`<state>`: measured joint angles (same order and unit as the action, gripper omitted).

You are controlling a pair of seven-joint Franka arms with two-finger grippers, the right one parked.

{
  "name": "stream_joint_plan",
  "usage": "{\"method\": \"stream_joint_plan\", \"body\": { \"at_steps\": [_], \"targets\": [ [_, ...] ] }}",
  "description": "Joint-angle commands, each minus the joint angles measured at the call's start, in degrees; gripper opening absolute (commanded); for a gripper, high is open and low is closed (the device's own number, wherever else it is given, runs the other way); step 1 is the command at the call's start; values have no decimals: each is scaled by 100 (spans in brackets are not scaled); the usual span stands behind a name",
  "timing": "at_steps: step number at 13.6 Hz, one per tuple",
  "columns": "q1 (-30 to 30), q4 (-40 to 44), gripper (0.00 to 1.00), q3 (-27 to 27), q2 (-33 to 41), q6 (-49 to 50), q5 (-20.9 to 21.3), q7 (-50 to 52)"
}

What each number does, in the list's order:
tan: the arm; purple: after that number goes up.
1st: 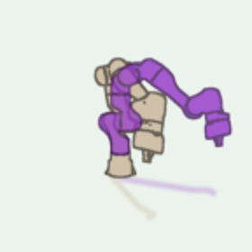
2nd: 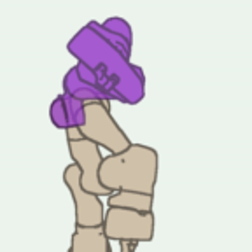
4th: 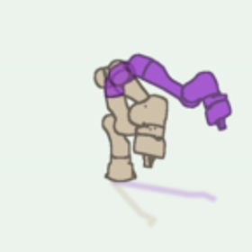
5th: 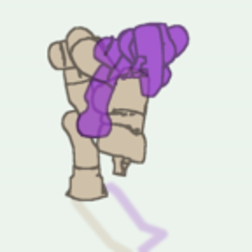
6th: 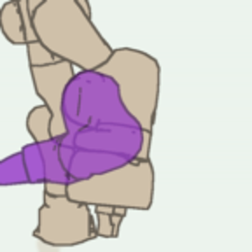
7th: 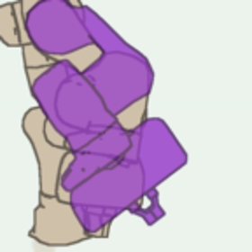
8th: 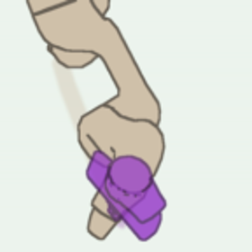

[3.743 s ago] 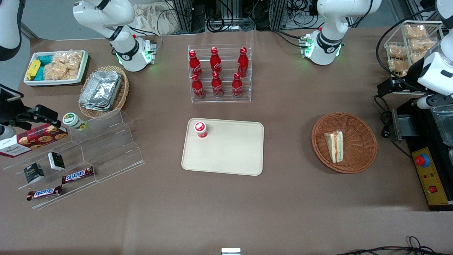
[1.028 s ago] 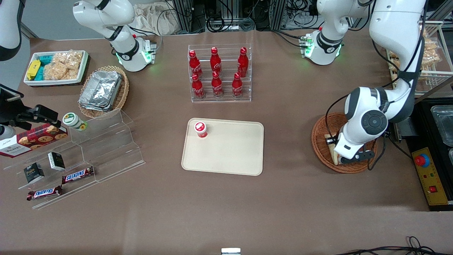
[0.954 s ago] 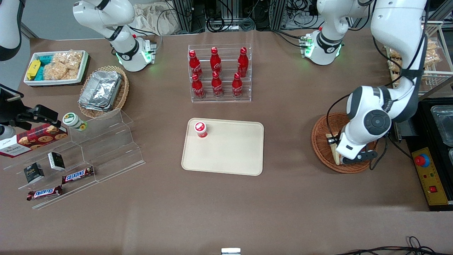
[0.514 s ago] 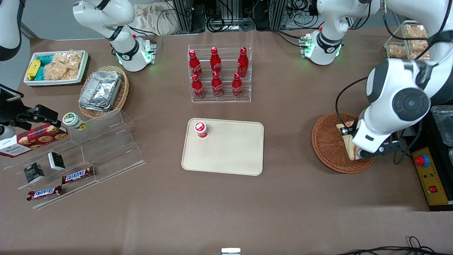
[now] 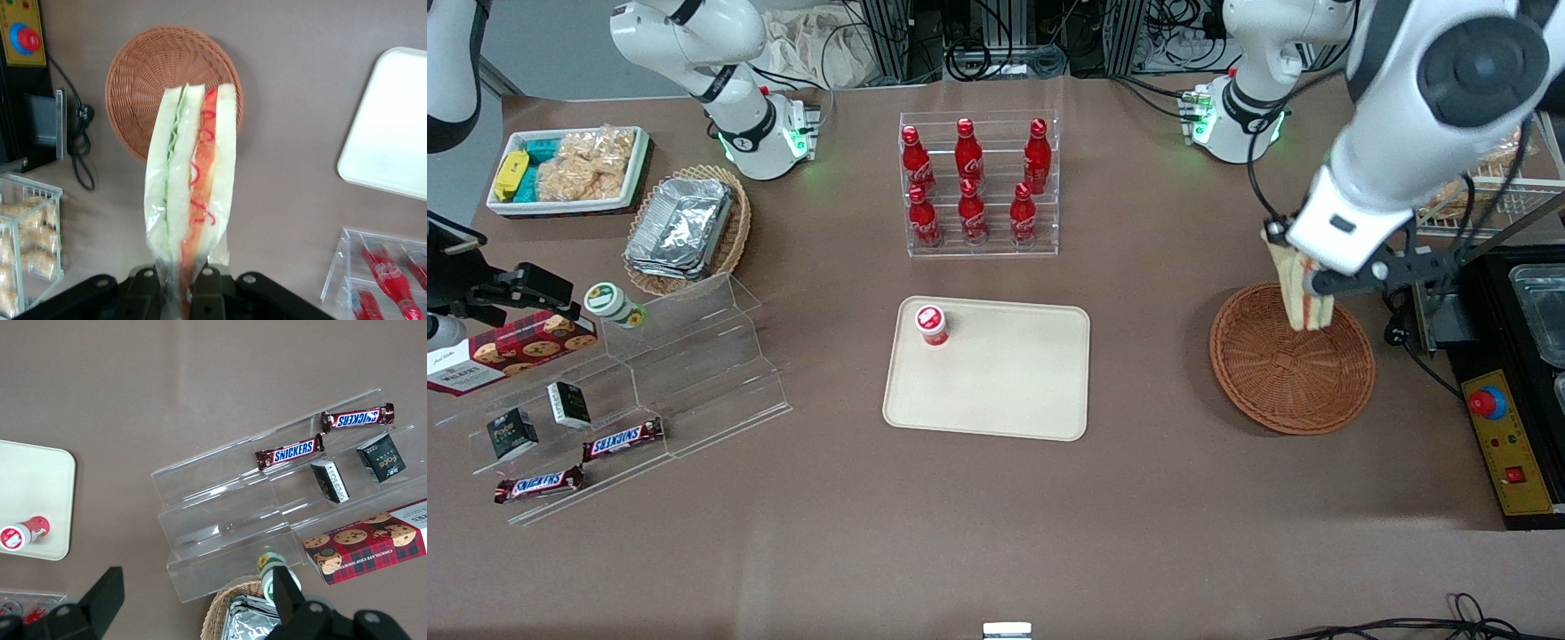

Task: Place sandwich from basket to tray
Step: 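Lift the sandwich out of the basket with the left gripper, then carry the sandwich over the cream tray and lower it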

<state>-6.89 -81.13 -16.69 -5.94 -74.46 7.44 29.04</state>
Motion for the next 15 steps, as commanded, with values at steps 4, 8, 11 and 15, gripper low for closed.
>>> {"method": "stream_joint_plan", "body": {
  "at_steps": [4,8,11,15],
  "targets": [
    [-58,799,0,-1738,-615,91,-138,2620],
    [-76,739,0,-2128,-1653,-1121,-50,3441],
    [-67,704,0,-2119,-2304,-1571,-42,3451],
    [-76,598,0,-2101,-3191,-2414,494,3625]
  ]
}}
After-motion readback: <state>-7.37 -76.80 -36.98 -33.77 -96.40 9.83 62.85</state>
